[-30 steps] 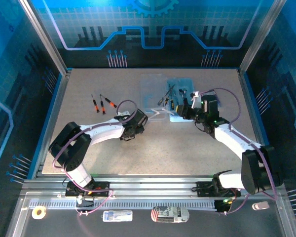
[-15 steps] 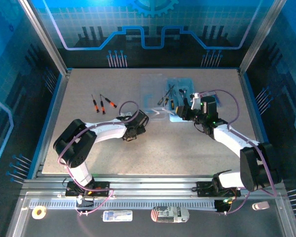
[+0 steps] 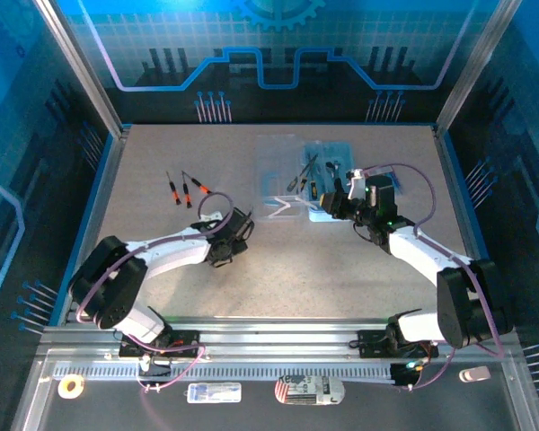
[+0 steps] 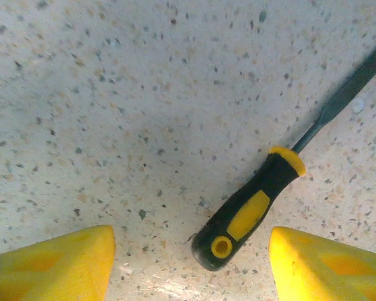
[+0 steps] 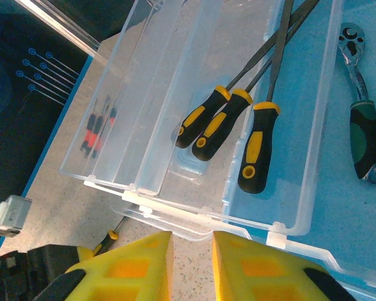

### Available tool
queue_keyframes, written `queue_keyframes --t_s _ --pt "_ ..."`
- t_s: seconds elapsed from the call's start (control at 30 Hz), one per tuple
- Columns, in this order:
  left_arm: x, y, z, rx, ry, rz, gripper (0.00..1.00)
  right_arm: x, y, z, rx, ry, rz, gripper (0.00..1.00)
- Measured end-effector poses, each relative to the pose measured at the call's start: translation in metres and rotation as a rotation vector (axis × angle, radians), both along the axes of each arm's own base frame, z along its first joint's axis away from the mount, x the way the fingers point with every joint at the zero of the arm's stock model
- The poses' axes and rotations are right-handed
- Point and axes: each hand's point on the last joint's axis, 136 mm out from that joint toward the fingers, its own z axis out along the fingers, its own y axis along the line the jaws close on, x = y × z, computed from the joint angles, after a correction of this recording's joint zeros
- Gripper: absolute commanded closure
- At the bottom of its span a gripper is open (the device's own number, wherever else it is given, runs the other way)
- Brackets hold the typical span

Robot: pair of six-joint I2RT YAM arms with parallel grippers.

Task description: Pack the tool kit

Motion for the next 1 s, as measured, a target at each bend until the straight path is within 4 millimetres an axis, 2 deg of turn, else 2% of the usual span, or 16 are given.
queue_keyframes --t_s 0.2,0.43,0.5,0.7,1.0 --pt "0.008 0.006 0.005 0.018 0.003 -0.033 0.32 0.0 0.0 0.0 0.003 0.0 0.0 0.75" --pt "0.044 -0.022 0.016 0.043 0.012 -0.189 0.38 0.0 0.0 0.0 0.003 0.0 0.0 0.75" --pt "0.047 -0.028 0.014 0.044 0.025 -0.232 0.42 0.0 0.0 0.0 0.003 0.0 0.0 0.75" --pt "0.034 -0.022 -0.006 0.102 0.122 -0.288 0.47 0.0 0.0 0.0 0.003 0.0 0.0 0.75" --pt "0.016 -0.01 -0.022 0.146 0.184 -0.319 0.8 0.0 0.0 0.0 0.003 0.0 0.0 0.75"
